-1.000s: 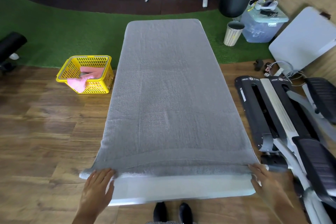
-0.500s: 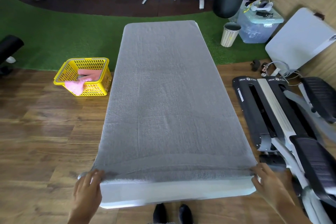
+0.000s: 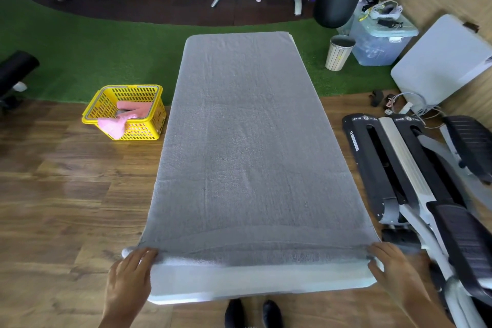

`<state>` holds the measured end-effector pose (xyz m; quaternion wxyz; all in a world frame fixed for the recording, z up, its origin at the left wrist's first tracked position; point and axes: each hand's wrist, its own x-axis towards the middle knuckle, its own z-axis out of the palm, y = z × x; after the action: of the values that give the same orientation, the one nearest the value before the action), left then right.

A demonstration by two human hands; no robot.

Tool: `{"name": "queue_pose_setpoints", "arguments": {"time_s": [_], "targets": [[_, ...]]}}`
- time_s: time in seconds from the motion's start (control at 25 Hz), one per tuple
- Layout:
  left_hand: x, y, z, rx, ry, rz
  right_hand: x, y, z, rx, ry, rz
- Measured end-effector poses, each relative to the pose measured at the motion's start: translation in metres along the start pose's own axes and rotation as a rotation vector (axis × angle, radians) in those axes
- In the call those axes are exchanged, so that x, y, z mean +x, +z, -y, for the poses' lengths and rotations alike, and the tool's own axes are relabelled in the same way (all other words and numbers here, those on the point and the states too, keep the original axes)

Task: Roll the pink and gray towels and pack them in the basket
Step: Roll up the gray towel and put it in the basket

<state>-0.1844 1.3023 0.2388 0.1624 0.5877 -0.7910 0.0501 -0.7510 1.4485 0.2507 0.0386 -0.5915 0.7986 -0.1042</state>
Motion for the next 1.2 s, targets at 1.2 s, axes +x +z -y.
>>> {"name": "queue_pose_setpoints", "arguments": {"time_s": [1.2], "targets": [[0.036, 0.028, -0.135, -0.102, 0.527, 0.156, 0.009, -0.006, 0.008, 0.105, -0.023, 0.059]]}}
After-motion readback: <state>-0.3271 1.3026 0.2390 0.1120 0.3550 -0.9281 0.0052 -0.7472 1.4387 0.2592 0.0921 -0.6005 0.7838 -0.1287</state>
